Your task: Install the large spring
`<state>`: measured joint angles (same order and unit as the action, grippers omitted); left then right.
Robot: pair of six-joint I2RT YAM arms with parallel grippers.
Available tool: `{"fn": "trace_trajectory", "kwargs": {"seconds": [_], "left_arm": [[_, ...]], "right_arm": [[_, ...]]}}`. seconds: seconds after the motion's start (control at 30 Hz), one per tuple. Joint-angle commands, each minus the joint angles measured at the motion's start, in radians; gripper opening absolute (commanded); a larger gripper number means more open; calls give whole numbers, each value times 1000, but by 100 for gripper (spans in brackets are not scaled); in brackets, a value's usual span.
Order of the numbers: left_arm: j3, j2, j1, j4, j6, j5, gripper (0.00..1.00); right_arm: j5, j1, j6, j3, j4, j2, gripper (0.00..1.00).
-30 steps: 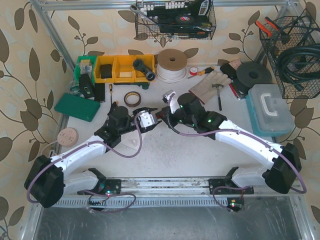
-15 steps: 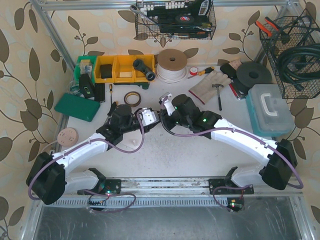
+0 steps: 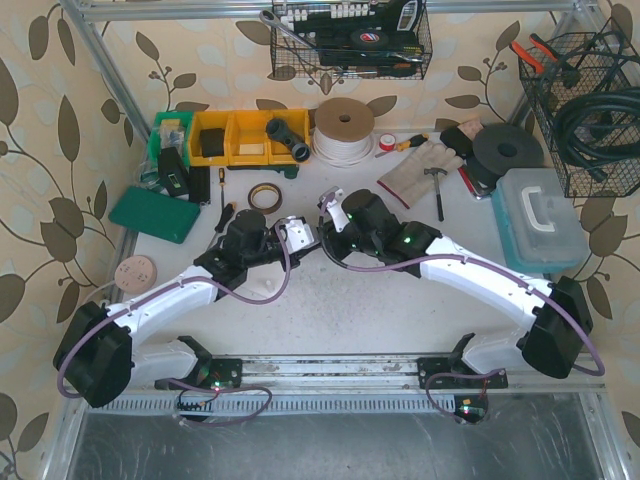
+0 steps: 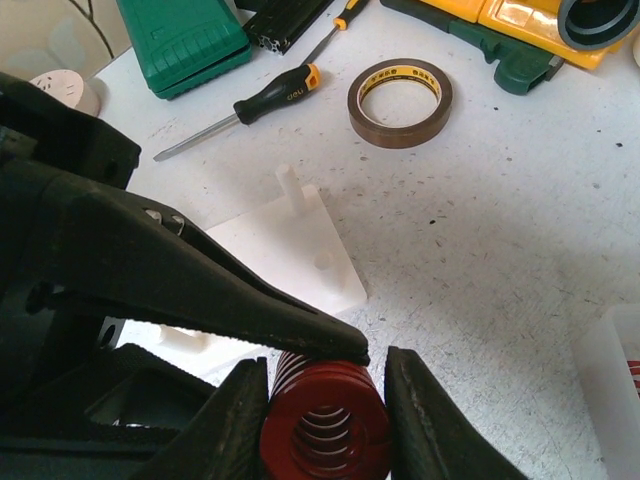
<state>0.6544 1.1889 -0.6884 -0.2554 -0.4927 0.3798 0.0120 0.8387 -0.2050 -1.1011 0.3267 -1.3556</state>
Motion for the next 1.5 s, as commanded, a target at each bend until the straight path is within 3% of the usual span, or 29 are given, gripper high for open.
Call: {"fn": "trace_trajectory", "kwargs": {"seconds": [0.0,0.17,0.33,0.4,0.67,0.83,1.03,1.47], "left_arm": [[6,0,0,-40,42,-5,0],[-10,-9,0,-43,123,-15,0],[-69,-53,-1,-72,318,-142,0],[-106,-86,0,-84,398,-228,0],[-301,-269,-11,-138,694,-557,0],[-389,-343,-121,-173,664,-762,0],[-452,-402,-166,-165,750,-824,0],[-518,-485,-255,-83,794,-882,0]], "right_arm": [[8,12,-30,-41,20,4,12],[107,11,-71,-45,60,39,50],[231,8,-123,4,51,147,75],[267,7,-138,27,45,191,99],[372,-3,-126,125,22,301,100],[368,-16,-100,147,22,302,99],[350,-27,-87,163,21,299,98],[330,-51,-76,189,13,316,97]]}}
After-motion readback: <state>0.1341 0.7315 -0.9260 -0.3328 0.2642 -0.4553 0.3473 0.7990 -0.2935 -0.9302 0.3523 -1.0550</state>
